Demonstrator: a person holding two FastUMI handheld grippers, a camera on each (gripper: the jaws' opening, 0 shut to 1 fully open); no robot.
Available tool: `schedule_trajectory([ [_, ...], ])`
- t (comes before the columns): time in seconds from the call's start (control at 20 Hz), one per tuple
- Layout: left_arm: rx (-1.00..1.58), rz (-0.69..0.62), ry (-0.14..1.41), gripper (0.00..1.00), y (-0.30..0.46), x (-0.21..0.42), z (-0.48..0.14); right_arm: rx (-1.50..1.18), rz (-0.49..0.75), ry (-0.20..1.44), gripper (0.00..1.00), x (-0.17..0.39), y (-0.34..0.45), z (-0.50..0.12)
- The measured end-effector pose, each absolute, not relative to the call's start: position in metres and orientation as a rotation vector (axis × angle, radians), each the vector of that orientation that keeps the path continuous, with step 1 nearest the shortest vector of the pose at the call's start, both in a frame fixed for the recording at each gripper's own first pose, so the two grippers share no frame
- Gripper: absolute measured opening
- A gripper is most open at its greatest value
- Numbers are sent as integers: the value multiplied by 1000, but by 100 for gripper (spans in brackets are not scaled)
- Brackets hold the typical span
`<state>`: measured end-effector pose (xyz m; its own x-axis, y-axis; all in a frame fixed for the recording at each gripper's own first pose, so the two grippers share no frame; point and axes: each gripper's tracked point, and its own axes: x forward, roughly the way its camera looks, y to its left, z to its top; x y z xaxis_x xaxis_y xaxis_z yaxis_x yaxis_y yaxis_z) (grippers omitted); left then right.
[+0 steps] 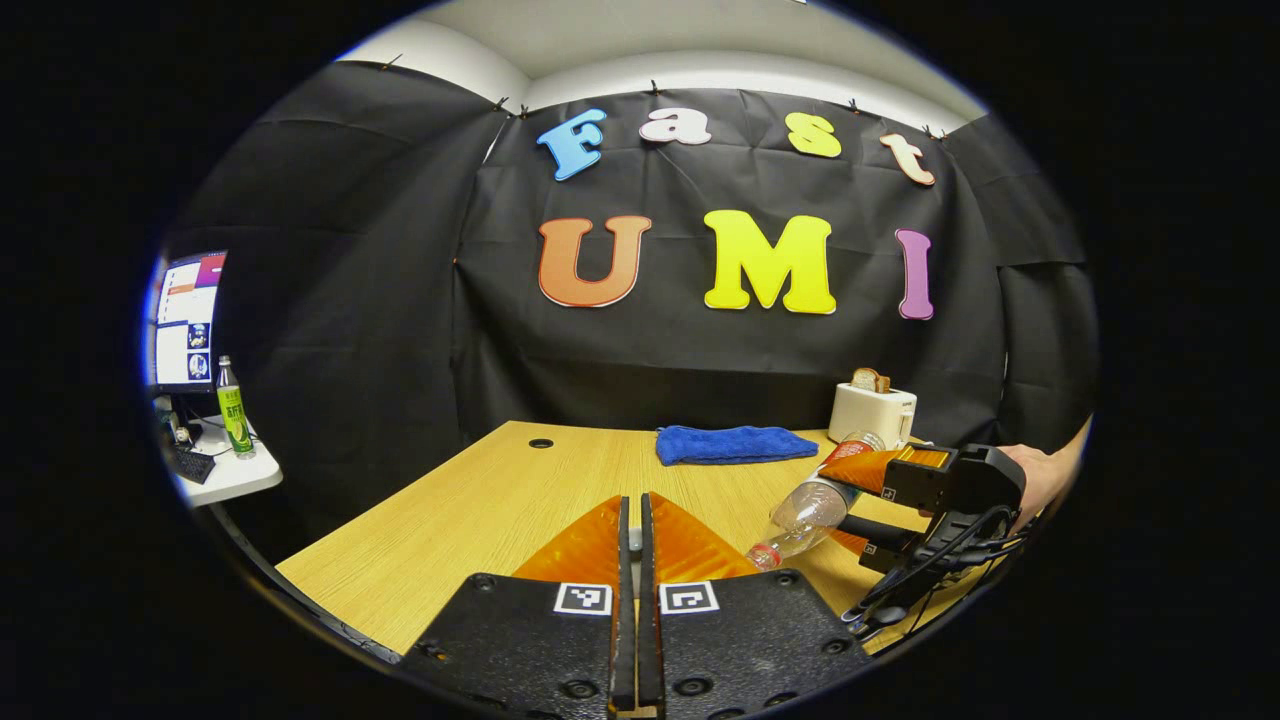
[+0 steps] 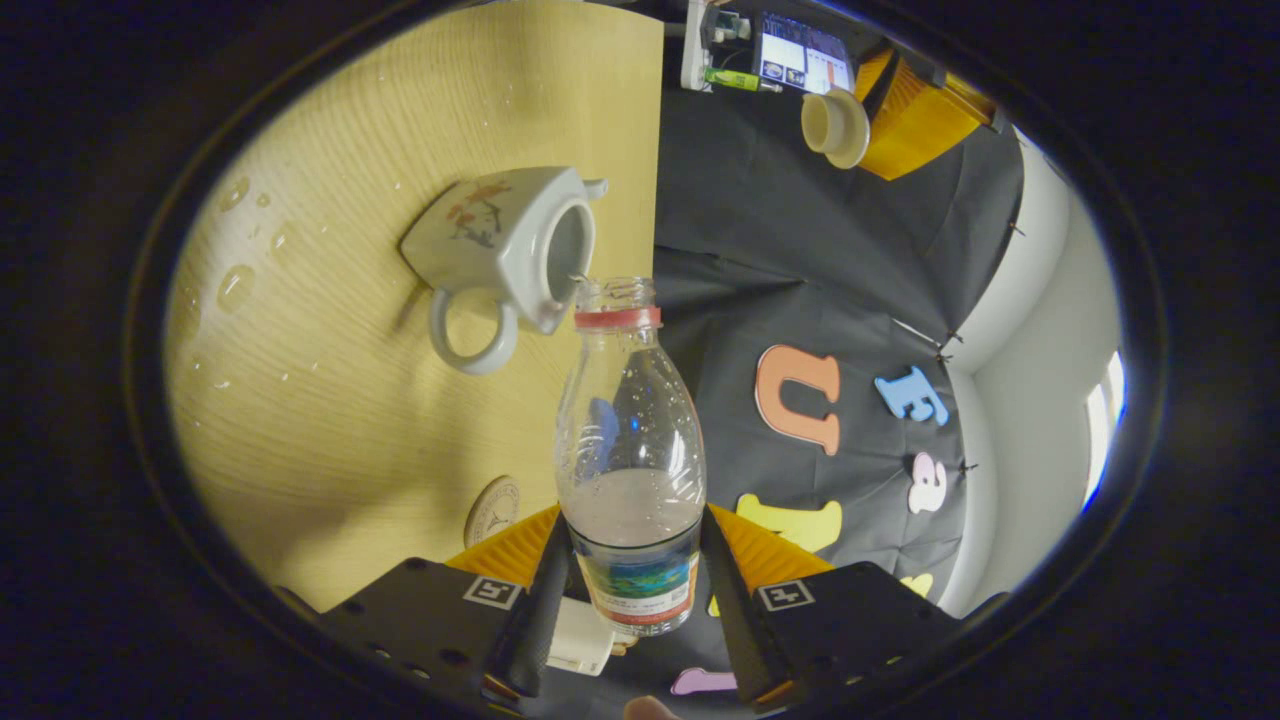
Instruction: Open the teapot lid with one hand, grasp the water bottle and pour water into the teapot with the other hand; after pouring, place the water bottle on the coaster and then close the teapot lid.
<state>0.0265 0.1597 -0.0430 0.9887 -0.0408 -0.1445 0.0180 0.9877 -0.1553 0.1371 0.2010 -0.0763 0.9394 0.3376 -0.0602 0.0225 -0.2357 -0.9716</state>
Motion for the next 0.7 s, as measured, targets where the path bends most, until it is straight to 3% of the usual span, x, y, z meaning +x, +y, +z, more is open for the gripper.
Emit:
schedule_trajectory([
  [0.7, -142, -45, 145, 3, 154, 25, -39, -1869, 275, -331, 70, 141, 205, -61],
])
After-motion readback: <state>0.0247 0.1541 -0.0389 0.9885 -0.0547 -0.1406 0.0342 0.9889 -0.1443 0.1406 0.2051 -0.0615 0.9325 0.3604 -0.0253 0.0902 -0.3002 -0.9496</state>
